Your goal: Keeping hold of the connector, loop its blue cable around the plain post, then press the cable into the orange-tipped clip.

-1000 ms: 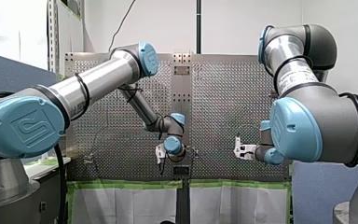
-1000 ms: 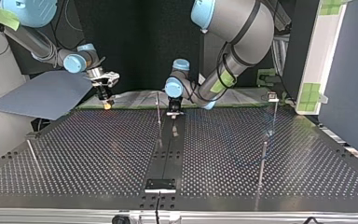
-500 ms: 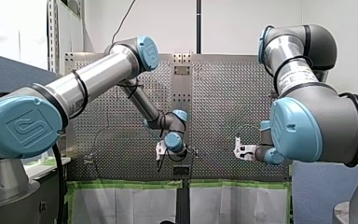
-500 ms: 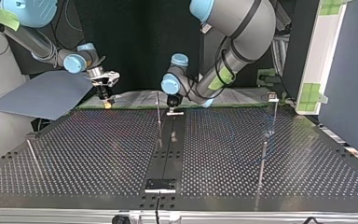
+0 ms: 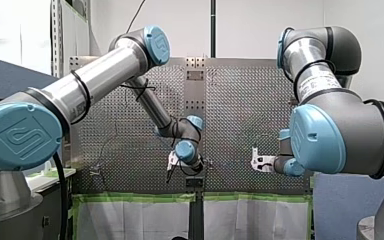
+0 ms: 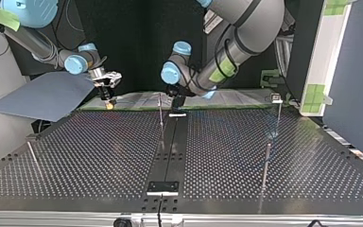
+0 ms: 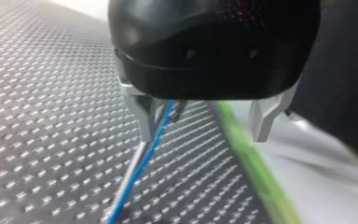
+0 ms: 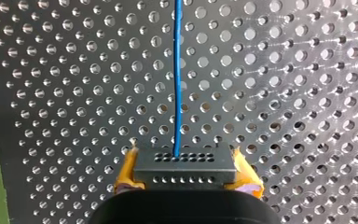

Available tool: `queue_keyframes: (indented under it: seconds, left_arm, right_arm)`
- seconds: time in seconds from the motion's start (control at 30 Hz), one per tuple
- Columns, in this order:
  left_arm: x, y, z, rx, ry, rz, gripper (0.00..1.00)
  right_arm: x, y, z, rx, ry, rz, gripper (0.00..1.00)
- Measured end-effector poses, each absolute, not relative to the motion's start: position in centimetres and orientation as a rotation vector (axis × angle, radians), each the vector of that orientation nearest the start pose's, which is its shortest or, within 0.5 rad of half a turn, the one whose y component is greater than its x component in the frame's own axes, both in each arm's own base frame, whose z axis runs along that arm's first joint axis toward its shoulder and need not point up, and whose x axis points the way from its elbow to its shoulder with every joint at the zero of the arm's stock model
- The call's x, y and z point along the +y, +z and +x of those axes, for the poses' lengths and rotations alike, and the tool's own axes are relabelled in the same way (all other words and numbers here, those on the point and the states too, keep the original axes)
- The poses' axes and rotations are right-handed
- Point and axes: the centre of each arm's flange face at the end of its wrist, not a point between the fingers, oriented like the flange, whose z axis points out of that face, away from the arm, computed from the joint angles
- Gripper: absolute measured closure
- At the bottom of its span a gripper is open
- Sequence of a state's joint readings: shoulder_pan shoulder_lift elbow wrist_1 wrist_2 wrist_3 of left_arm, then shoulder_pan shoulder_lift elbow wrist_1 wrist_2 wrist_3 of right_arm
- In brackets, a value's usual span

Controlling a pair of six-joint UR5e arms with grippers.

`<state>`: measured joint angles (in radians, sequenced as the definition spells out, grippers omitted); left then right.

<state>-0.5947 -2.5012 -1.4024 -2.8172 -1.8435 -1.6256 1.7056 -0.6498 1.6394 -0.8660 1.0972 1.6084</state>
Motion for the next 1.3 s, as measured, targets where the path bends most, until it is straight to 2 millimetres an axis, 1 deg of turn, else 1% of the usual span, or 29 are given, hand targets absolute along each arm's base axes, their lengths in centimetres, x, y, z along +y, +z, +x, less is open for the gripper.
queue_keyframes:
  seconds: [0.23, 0.6, 0.7, 0.97, 1.3]
  left_arm:
    - [-47.1, 1.2, 48.1, 1.970, -0.149, 0.390, 0.00]
    - [-48.5, 1.3, 46.9, 1.952, -0.176, 0.407, 0.00]
    - [-48.7, 1.6, 46.8, 1.946, -0.177, 0.398, 0.00]
    - [-49.3, 3.1, 46.7, 1.921, -0.190, 0.359, 0.00]
    - [-50.1, 3.3, 45.9, 1.917, -0.214, 0.359, 0.00]
  right_arm:
    - [-59.9, -1.9, 26.1, -1.013, 1.621, 1.734, 1.00]
    - [-59.8, -1.9, 26.1, -1.015, 1.620, 1.736, 1.00]
    - [-59.8, -1.9, 26.1, -1.015, 1.620, 1.736, 1.00]
    - [-59.8, -1.9, 26.2, -1.015, 1.620, 1.736, 1.00]
    - [-59.9, -1.9, 26.1, -1.016, 1.619, 1.735, 1.00]
